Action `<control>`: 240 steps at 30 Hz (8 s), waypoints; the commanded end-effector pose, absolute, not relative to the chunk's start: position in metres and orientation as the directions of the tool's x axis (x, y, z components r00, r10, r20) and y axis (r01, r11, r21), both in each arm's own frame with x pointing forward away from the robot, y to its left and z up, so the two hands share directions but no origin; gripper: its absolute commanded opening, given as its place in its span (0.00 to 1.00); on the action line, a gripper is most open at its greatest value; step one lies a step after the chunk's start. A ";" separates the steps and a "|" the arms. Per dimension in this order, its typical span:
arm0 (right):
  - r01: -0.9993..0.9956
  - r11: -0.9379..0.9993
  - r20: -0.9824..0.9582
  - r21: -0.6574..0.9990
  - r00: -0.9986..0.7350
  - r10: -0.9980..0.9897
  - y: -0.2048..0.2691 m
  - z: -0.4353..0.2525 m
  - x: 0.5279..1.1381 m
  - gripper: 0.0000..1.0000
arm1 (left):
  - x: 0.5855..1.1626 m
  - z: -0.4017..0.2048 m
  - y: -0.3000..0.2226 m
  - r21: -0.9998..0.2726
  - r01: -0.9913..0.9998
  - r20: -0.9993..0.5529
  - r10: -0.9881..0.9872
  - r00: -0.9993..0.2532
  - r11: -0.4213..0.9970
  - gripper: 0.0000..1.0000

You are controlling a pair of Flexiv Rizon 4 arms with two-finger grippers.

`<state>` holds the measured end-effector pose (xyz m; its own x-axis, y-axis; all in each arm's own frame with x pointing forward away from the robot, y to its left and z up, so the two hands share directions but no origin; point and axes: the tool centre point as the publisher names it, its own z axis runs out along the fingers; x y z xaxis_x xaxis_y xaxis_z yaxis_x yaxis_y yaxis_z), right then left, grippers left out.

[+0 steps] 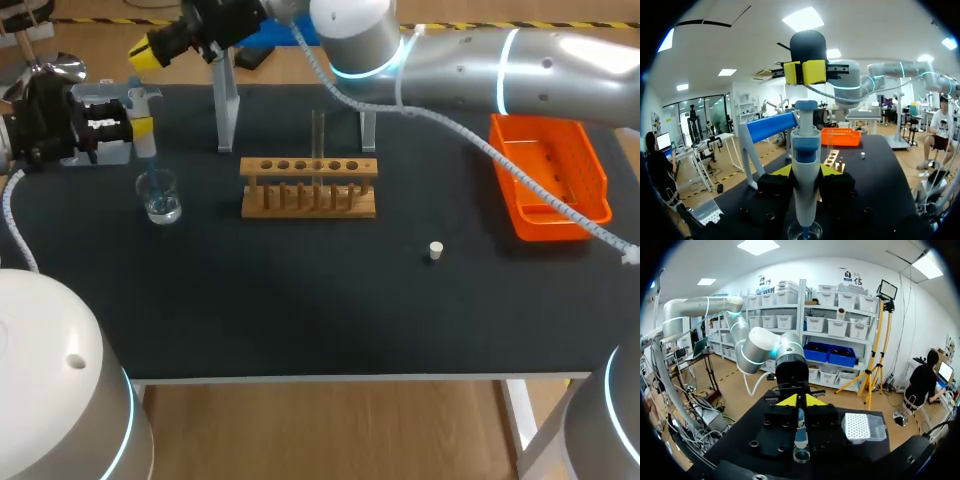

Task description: Invert the test tube, pick up the pipette, mount the tip to pipette, aspirate from beaker and dispense into the tube, eject the tip, return the pipette, and cap with the stopper.

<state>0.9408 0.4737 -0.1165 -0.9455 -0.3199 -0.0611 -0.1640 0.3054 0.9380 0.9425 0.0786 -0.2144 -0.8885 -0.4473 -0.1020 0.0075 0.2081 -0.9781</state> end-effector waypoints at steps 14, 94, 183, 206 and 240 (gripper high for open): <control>-0.161 0.357 -0.097 0.920 -0.977 -0.191 0.281 -0.076 0.908 1.00 | 0.942 -0.214 0.080 -0.978 0.008 -0.102 -0.445 -0.889 0.209 0.00; -0.176 0.550 -0.047 0.816 -0.969 -0.241 0.218 -0.275 0.971 1.00 | 0.942 -0.214 0.080 -0.978 0.008 -0.102 -0.445 -0.889 0.209 0.00; -0.193 0.584 -0.116 0.788 -0.979 -0.167 0.224 -0.302 0.976 1.00 | 0.942 -0.214 0.080 -0.978 0.008 -0.102 -0.445 -0.889 0.209 0.00; -0.197 0.585 -0.119 0.787 -0.978 -0.169 0.224 -0.299 0.974 1.00 | 0.942 -0.214 0.080 -0.978 0.008 -0.102 -0.445 -0.889 0.209 0.00; -0.197 0.585 -0.119 0.787 -0.978 -0.169 0.224 -0.299 0.974 1.00 | 0.934 -0.144 0.075 -0.969 0.033 -0.155 -0.498 -0.854 0.244 0.00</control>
<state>0.9732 0.2250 -0.2993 -0.9785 -0.1683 -0.1195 -0.1966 0.5844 0.7873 0.9376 0.0743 -0.1529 -0.8595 -0.4893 -0.1478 0.0412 0.2220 -0.9742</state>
